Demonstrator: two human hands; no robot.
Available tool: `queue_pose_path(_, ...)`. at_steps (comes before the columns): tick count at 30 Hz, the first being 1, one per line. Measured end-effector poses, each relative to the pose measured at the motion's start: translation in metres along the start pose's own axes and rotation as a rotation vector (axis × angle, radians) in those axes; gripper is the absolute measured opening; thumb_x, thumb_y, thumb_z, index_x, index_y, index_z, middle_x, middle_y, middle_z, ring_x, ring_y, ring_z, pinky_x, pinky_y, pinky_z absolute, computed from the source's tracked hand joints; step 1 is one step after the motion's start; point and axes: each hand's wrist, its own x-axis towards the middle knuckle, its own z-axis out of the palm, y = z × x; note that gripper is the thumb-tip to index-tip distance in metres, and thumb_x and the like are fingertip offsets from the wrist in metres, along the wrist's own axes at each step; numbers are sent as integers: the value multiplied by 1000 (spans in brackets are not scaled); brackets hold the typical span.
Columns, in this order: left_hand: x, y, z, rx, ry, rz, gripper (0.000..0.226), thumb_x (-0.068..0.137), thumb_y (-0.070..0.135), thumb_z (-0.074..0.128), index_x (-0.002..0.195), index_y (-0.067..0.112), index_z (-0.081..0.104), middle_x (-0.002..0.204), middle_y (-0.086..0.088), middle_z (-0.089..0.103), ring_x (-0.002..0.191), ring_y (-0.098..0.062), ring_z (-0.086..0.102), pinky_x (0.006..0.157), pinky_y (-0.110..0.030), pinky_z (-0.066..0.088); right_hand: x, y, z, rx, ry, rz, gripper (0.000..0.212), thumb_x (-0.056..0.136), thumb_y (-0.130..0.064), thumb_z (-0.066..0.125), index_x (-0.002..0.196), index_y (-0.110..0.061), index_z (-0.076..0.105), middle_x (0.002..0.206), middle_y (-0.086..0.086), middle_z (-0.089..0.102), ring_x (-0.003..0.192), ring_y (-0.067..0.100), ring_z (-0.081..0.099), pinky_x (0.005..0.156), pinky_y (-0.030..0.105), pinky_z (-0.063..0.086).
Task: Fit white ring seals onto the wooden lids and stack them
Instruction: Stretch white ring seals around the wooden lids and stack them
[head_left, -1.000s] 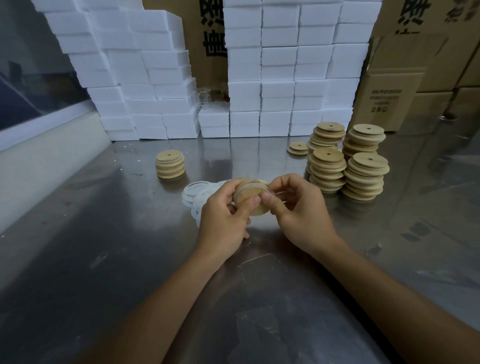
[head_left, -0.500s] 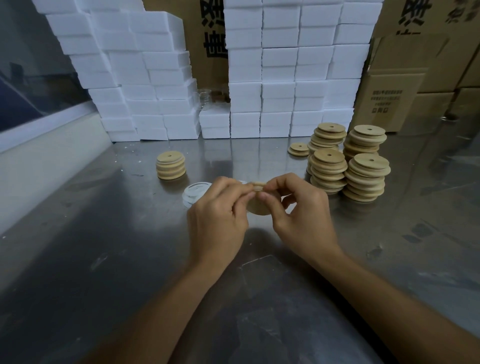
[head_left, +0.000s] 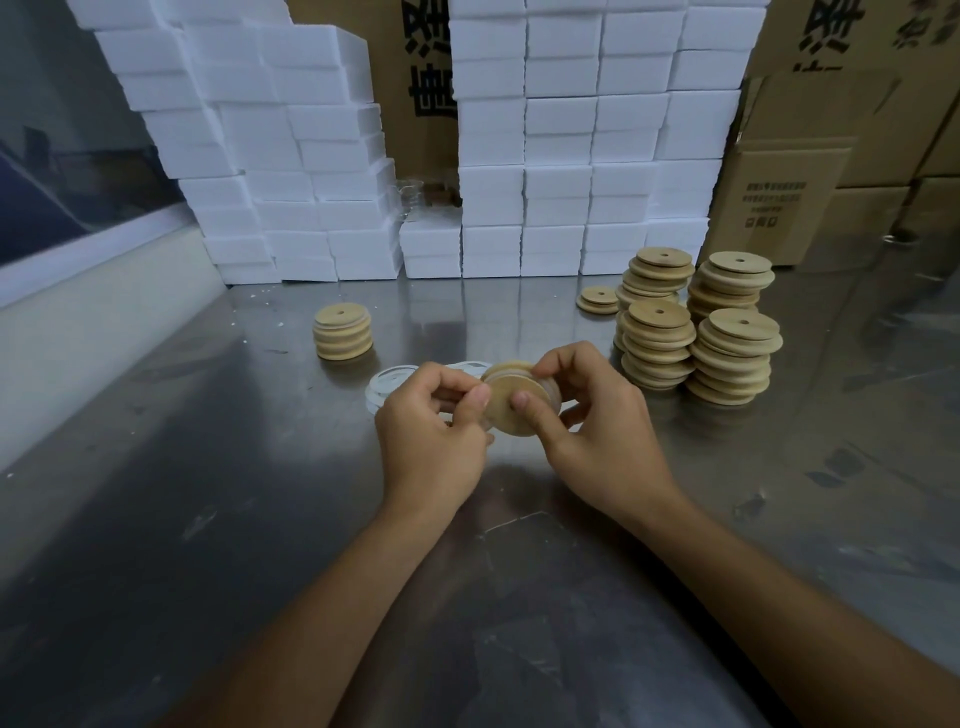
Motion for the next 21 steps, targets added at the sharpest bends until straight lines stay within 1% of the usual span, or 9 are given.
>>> queue_pose_path(3,0,4,4,-204,20,-221,19,89,-3,65,76,11,63,57,5,65,53,-8,66,51,-20,54,0,-2,0,27,12,-12,23,87,-15,73,98,-22,54,91,-10,65,81,13,65,64,36,53)
queue_pose_path(7,0,8,7,-349,45,-403,12,91,-2,63,81,4,65,59,1,67,54,-7,67,56,-20,56,1,-3,1,41,13,1,26,87,-17,73,97,-25,51,91,-5,65,79,16,65,65,37,53)
queue_pose_path(10,1,14,7,-502,61,-546,12,92,-3,61,81,1,64,68,-4,71,56,-10,70,55,-20,56,1,-3,1,55,15,12,25,87,-18,73,95,-26,50,90,-6,65,78,13,64,64,31,53)
queue_pose_path(12,2,16,7,-568,66,-603,12,92,-4,60,82,1,63,71,-8,72,57,-13,72,55,-22,57,1,-2,1,66,13,16,23,87,-18,72,95,-24,51,89,-8,65,77,11,64,63,28,53)
queue_pose_path(14,3,14,5,-521,34,-564,11,92,-3,60,84,1,64,73,-12,71,58,-14,71,55,-23,57,1,-1,1,69,23,11,23,88,-15,72,94,-22,51,87,-8,64,75,10,63,61,26,52)
queue_pose_path(16,2,12,3,-382,-12,-441,11,93,-1,60,84,4,64,71,-11,68,56,-12,68,53,-24,55,1,-1,1,71,38,0,23,88,-13,72,93,-22,52,86,-7,64,72,9,62,59,22,50)
queue_pose_path(18,1,9,2,-260,-42,-308,15,92,-2,61,82,9,62,73,-10,65,55,-11,64,48,-24,53,1,-1,1,77,54,-16,22,88,-11,71,94,-21,52,86,-5,64,71,10,61,58,19,48)
queue_pose_path(21,0,6,0,-134,-84,-159,18,89,-1,63,82,14,59,77,-10,64,54,-11,62,43,-26,50,2,0,1,71,54,-33,22,89,-9,69,95,-21,52,87,-5,62,73,10,61,59,17,46)
